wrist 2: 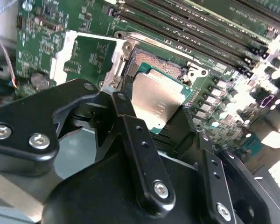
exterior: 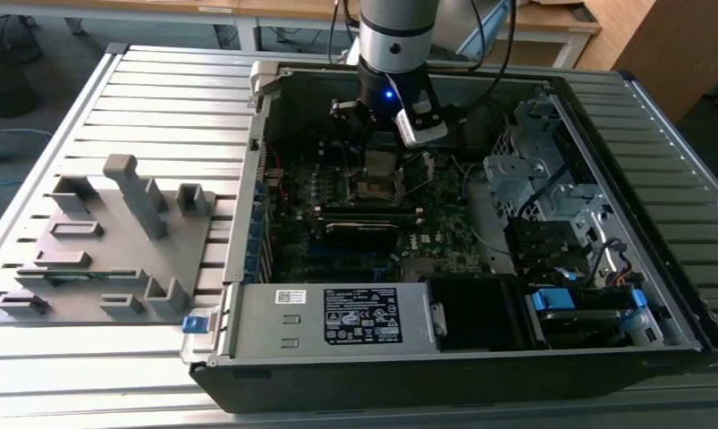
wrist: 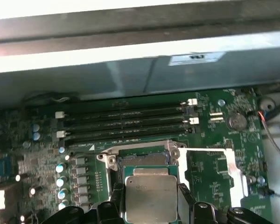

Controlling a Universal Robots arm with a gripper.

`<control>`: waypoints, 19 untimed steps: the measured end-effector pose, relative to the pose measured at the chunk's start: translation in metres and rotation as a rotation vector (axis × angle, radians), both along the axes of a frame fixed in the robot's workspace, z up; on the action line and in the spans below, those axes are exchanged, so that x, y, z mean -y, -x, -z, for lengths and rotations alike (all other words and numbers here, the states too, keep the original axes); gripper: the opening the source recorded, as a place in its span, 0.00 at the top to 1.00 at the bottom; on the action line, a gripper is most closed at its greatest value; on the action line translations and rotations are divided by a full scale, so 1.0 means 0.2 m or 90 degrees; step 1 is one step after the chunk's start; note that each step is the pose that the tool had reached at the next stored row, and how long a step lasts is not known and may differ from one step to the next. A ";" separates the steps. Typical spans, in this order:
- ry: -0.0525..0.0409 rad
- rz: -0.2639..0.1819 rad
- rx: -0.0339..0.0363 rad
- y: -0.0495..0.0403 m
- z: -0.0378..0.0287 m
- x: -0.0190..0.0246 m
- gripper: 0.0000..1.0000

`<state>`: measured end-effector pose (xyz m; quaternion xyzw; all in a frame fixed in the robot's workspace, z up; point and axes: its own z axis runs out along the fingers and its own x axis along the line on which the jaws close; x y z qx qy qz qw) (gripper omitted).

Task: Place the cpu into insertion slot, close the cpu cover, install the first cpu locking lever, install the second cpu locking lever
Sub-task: 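Place the cpu into insertion slot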

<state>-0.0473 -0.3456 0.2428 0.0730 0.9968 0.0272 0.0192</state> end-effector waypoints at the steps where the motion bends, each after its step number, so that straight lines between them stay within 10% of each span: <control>1: 0.0000 0.013 0.0000 0.000 0.001 0.000 0.46; 19: 0.0000 0.221 0.0000 0.000 0.015 0.000 0.46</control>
